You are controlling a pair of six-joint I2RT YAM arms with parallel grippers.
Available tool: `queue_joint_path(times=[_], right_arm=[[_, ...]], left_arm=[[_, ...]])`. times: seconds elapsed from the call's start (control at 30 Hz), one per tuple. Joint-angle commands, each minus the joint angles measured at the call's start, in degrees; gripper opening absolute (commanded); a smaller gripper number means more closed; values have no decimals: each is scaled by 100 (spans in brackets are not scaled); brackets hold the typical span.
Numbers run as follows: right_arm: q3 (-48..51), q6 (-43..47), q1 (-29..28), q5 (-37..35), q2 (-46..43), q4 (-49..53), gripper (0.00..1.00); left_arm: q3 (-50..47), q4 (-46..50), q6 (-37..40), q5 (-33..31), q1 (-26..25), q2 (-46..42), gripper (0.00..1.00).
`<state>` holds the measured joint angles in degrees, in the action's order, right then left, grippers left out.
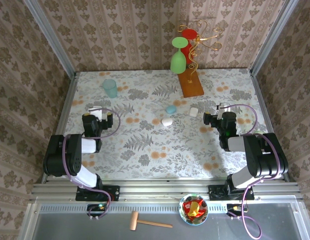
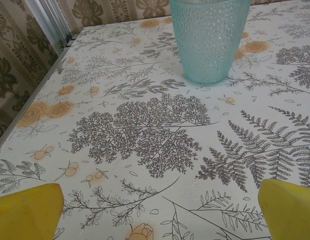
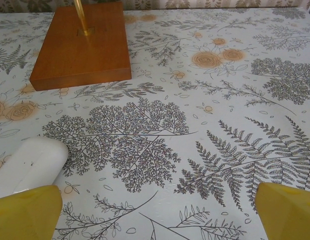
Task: Insert wireless bluetooth earbuds into charging case
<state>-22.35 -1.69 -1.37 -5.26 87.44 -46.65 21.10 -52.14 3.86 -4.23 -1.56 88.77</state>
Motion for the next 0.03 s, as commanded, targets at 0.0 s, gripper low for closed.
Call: queue_joint_path(times=[0.0], right_arm=[[-99, -16, 14, 70, 29, -243, 100]], left_arm=[[121, -68, 16, 89, -22, 27, 100]])
